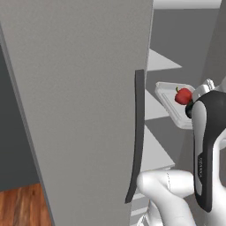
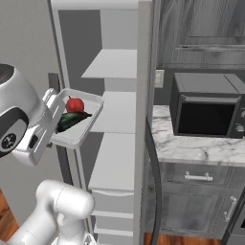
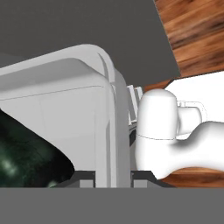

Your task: Take the eggplant and bell pepper out of the freezer and place them in the tupperware container on the counter. Then put the tupperware containing the vegetables back in the freezer.

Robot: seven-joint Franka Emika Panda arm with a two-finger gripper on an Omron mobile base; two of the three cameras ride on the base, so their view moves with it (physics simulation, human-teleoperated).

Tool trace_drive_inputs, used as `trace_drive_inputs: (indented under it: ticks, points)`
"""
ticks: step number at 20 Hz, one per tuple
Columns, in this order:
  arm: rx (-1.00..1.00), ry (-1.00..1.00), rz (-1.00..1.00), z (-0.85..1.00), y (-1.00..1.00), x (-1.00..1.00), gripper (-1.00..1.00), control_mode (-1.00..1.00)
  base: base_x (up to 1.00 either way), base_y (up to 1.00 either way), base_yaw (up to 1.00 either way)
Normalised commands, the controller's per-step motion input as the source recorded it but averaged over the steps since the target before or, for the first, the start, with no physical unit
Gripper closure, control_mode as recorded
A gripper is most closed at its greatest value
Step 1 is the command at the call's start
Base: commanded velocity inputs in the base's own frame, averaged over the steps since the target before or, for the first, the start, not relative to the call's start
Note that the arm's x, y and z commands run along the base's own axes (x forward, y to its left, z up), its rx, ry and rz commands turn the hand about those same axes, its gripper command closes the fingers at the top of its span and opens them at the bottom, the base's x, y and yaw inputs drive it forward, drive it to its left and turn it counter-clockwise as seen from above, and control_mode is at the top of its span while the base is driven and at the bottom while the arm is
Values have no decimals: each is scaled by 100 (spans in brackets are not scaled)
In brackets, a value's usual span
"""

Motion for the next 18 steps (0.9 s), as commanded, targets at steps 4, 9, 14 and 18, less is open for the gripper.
trace_drive_inputs:
  ticks: [4,9,14,18]
  points:
    - [0,0,0,0,0,0,100,100,1,0,0]
    - [0,0,0,1,-1,0,100,-100,0,0,0]
    - [0,-8,1,27,-7,-1,100,-100,0,0,0]
    - [0,0,0,23,0,13,100,-100,0,0,0]
